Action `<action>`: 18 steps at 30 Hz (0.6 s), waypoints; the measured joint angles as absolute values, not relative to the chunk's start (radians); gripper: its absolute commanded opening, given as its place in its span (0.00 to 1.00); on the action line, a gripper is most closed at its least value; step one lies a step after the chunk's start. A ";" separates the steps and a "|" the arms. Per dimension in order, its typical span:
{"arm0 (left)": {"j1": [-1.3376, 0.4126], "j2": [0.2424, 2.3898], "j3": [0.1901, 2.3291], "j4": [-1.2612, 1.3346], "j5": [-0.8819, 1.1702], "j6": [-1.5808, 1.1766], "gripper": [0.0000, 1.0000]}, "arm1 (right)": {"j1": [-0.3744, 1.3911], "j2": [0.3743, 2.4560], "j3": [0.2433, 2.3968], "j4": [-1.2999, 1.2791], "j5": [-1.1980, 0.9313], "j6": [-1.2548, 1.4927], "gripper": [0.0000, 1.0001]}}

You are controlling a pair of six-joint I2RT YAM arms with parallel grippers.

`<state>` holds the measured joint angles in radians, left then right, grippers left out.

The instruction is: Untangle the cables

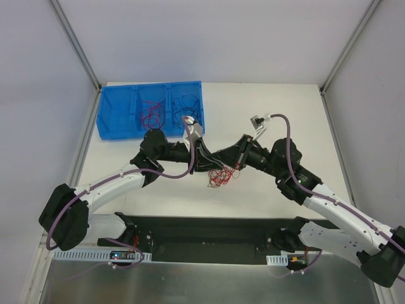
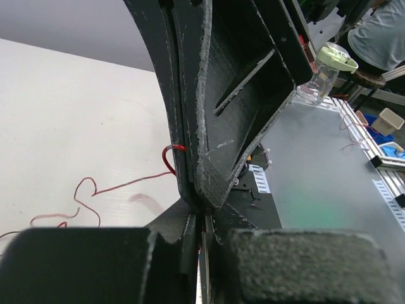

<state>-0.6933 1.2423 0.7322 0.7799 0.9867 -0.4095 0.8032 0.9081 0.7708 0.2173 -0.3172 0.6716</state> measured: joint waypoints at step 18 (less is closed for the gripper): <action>-0.699 1.259 0.750 0.690 0.961 -0.384 0.00 | 0.814 0.503 0.831 -0.515 0.111 0.328 0.90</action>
